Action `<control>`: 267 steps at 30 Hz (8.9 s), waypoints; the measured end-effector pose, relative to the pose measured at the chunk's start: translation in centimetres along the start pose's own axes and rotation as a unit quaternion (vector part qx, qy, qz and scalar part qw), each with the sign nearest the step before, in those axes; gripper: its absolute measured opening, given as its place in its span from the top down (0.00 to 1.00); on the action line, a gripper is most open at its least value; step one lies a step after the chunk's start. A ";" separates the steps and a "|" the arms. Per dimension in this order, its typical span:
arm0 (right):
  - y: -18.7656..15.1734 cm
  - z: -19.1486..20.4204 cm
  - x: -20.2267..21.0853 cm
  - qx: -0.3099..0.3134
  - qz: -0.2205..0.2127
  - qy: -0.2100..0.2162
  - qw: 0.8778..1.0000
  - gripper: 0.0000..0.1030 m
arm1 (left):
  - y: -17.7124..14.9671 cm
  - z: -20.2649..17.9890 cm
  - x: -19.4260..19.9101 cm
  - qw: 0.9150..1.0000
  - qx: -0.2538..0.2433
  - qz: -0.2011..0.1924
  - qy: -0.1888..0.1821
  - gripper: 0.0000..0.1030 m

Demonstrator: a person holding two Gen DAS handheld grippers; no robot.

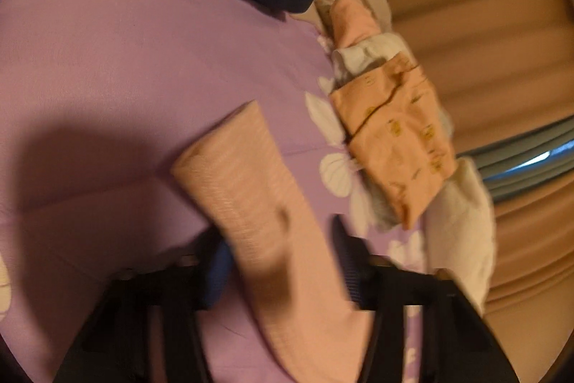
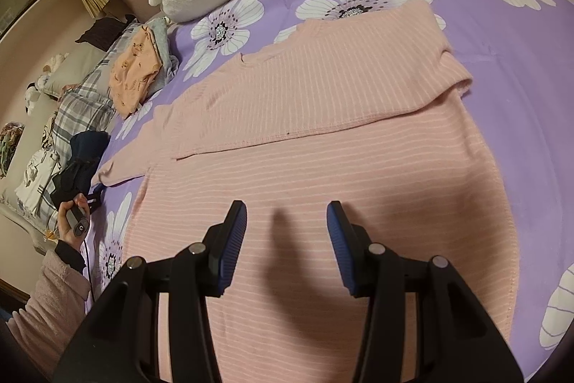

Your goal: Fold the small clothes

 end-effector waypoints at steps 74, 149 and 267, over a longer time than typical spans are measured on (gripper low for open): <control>12.5 -1.2 -3.2 -0.022 -0.038 -0.001 0.999 0.93 | -30.7 -12.2 1.0 0.927 -0.255 0.249 -0.116 0.45; -3.5 -7.8 7.8 -0.018 -0.011 -0.084 0.996 0.53 | -30.8 -3.4 9.9 0.911 -0.324 0.252 -0.023 0.46; -5.0 2.6 26.1 0.029 -0.197 0.161 0.967 0.93 | -35.6 -12.0 27.6 0.885 -0.334 0.240 -0.218 1.00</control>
Point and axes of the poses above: each gripper's, at about its wrist camera, not at the fingertips, and x roughly against the way its jaws point, z to its left, y to its top, the point moved 10 cm from there along -x, roughly the way its jaws point, and after that the axes turned 6 degrees about x, right-handed, at the moved point
